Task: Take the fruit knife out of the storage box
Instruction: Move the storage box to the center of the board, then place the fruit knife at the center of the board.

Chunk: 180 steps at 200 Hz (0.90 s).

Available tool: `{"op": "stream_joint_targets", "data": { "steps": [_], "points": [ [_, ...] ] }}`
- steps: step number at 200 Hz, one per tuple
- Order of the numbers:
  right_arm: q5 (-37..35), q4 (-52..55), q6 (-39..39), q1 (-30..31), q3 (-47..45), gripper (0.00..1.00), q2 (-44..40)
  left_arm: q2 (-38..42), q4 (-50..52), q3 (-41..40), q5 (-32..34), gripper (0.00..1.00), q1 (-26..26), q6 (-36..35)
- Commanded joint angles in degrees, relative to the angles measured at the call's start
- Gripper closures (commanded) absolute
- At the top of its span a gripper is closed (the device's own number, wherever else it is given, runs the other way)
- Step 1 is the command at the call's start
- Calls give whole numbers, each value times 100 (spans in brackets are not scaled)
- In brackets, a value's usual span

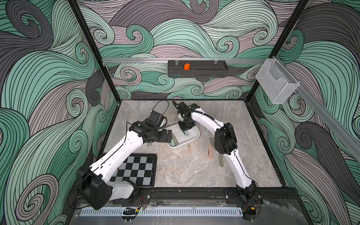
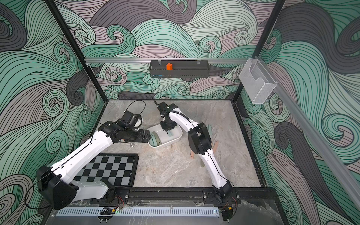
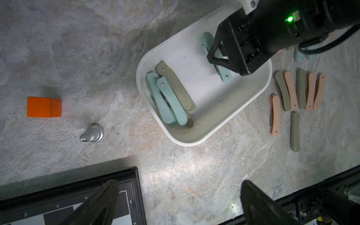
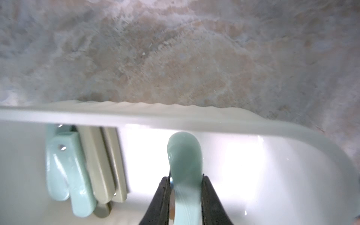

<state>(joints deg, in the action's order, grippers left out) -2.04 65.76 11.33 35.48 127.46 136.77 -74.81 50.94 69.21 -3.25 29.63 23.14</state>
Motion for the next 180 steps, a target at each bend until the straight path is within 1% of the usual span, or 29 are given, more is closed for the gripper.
{"op": "stream_joint_targets", "data": {
  "steps": [1,34,64,67,75,104,132,180],
  "points": [
    [-66,130,66,-135,-117,81,-569,-127,-239,201,-258,1,-37,74],
    [-118,127,86,-375,-186,81,-937,-385,-355,381,-409,1,-18,112],
    [-128,130,132,-790,-151,80,-1040,-632,-453,716,-522,1,0,164],
    [-128,130,132,-835,-151,81,-1033,-808,-453,769,-537,2,-1,171],
    [-134,130,154,-965,-147,81,-1013,-948,-446,900,-607,1,6,215],
    [-146,129,176,-1373,-110,81,-792,-1397,-360,1430,-783,1,113,301],
    [-96,126,135,-1648,-22,81,-443,-1745,-313,1715,-906,1,283,325],
    [138,113,145,-1738,103,82,163,-2097,-300,1815,-950,1,368,313]
  ]
}}
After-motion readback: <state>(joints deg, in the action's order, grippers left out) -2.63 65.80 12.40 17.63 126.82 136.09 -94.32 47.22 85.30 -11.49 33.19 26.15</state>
